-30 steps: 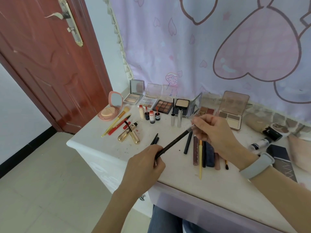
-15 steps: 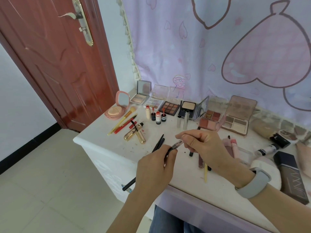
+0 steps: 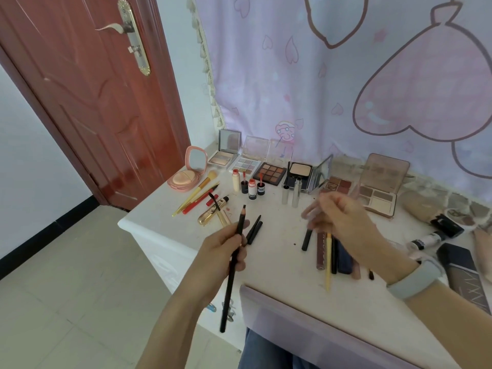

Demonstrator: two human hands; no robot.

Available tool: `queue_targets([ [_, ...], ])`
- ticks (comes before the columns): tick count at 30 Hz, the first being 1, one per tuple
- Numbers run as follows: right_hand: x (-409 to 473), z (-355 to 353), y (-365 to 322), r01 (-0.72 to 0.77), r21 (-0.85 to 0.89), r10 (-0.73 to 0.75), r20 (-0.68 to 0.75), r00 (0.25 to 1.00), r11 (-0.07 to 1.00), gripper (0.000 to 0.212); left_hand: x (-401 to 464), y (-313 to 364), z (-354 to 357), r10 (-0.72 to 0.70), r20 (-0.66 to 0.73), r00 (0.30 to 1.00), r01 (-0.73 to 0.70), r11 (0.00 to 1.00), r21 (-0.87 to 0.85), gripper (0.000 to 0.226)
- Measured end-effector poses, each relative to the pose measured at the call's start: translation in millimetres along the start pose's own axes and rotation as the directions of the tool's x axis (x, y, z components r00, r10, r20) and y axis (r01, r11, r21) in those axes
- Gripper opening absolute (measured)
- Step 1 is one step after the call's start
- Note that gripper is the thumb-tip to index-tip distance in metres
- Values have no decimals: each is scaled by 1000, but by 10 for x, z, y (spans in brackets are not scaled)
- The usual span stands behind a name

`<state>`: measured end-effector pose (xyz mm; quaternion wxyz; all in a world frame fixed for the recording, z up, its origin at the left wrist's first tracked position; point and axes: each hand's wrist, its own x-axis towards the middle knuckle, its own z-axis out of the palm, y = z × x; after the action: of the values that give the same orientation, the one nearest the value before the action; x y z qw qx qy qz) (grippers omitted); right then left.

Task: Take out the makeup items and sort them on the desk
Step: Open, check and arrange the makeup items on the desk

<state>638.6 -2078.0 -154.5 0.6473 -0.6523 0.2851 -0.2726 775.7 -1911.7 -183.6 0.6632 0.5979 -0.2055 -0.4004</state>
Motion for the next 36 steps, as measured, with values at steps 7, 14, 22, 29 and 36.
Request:
queue_targets([
  [7,-117,217,337,-154,-355,293,381,877,922,30,248,114,90,-28,-185,982,17,998,-66,14],
  [14,-32,192,412,-32,-612,221,237,946,791,17,480,15,308,317,-174,932,-130,743,656,21],
  [22,-42,141,438,66,-769,213,257,943,636,17,639,-201,558,418,26,908,-169,310,935,23],
  [29,-90,215,496,153,-785,116,275,954,601,18,627,-276,429,446,129,886,-159,29,987,32],
  [36,-210,211,576,333,-811,-46,356,933,481,35,281,-384,77,390,223,893,-224,-43,974,34],
])
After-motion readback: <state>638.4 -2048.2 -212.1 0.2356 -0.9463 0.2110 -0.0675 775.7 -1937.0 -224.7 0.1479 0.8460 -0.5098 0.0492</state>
